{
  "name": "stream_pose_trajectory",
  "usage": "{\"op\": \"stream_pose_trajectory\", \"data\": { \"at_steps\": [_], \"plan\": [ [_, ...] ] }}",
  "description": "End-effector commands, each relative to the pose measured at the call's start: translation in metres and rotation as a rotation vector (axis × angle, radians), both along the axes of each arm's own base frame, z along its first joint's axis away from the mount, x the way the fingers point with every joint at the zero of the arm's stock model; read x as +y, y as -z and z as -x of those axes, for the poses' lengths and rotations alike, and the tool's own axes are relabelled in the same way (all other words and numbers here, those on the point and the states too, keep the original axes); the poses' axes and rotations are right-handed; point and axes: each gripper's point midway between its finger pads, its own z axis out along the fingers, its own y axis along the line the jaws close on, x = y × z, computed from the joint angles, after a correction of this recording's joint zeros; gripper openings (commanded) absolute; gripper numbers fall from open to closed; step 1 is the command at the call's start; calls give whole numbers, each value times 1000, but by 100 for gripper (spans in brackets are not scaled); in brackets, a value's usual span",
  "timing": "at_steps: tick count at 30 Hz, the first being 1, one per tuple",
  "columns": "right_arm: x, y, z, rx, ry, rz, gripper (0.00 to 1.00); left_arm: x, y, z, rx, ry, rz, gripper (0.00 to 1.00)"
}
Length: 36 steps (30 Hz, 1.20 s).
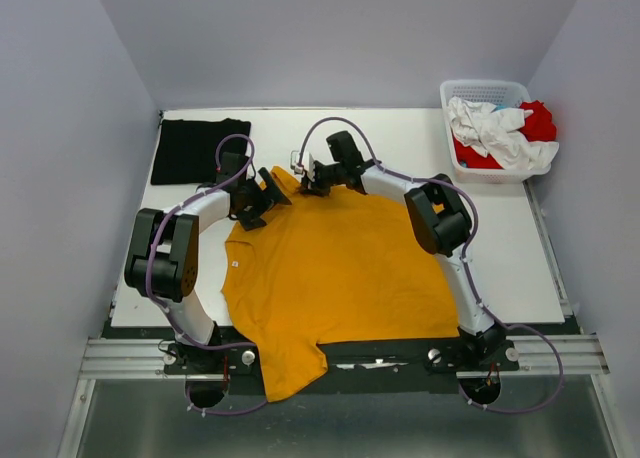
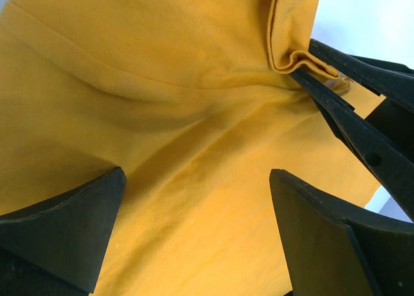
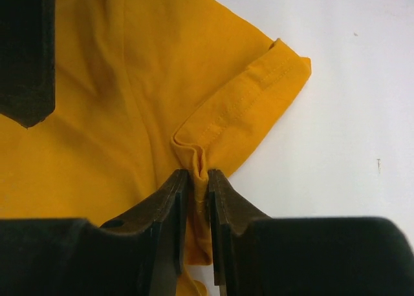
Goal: Fold and stack the t-shirts
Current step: Flatten out the tshirt
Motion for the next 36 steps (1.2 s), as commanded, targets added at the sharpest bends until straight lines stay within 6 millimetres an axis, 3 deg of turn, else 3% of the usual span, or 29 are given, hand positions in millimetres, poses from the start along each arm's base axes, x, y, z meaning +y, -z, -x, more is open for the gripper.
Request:
{"op": "stream_pose_trajectory", "data": {
  "at_steps": [1, 9, 12, 15, 16, 20, 25, 33, 36],
  "plan": [
    [2, -7, -3, 3, -10, -6, 26, 3, 22, 14, 91, 2, -24, 99],
    [4, -19, 3, -5, -40, -28, 27, 3, 23, 13, 94, 3, -26, 99],
    [2, -16, 6, 2, -48, -20, 20, 3, 24, 12, 96, 3, -27, 99],
    [2, -8, 1, 10, -33, 1, 1, 3, 25, 12, 102, 5, -29, 99],
    [2, -7, -3, 8, -18, 5, 1, 3, 25, 12, 103, 5, -29, 99],
    [0, -8, -31, -44, 103, 3, 1, 3, 25, 12, 104, 5, -27, 99],
    [-9, -26, -77, -100, 334, -104, 1, 3, 24, 12, 106, 6, -27, 99],
    [-65, -6, -144, 10, 705, -192, 1, 2, 21, 9, 101, 9, -27, 98],
    [-80, -3, -152, 18, 784, -189, 8, 2, 18, 7, 95, 14, -31, 98]
  ]
}}
